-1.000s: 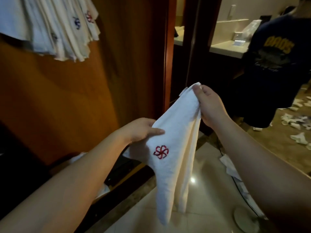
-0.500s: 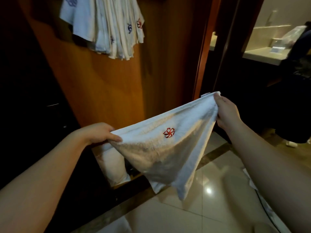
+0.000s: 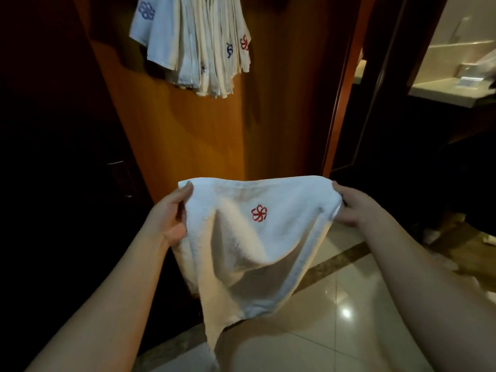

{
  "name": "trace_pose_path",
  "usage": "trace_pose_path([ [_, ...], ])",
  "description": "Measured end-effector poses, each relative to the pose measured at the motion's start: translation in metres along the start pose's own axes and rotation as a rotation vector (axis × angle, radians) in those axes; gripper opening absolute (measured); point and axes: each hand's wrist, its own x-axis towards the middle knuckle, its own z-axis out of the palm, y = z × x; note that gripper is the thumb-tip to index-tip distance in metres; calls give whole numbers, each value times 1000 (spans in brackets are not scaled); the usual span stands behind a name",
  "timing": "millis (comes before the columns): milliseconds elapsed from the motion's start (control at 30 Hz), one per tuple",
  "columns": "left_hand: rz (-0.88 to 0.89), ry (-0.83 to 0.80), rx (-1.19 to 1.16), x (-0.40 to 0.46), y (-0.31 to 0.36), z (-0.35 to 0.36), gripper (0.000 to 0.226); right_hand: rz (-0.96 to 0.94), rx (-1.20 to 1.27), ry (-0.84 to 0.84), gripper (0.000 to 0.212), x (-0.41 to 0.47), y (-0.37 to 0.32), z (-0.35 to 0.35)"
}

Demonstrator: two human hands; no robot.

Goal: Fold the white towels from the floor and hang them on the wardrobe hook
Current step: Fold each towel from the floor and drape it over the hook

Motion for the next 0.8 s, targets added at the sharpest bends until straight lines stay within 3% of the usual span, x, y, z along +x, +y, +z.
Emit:
trace_pose_path([
  [133,-44,191,-58,-23,-27,30,25,62,105,-11,30,-24,52,20],
  [267,-24,175,-125,-56,-55,67,24,-78,167,12,30,-59,104,51],
  [400,42,71,22,-79,-73,89,29,-451,-369,14,25,-97,132,80],
  [533,202,-39,267,-92,-79,95,28,-747,-636,26,35,-115,145,91],
  [733,287,-53,315,-101,-73,100,24,-857,-670,-51,30,-119,145,83],
  [800,313,-67,364,-103,-74,104,31,-880,-695,-61,31,-121,145,83],
])
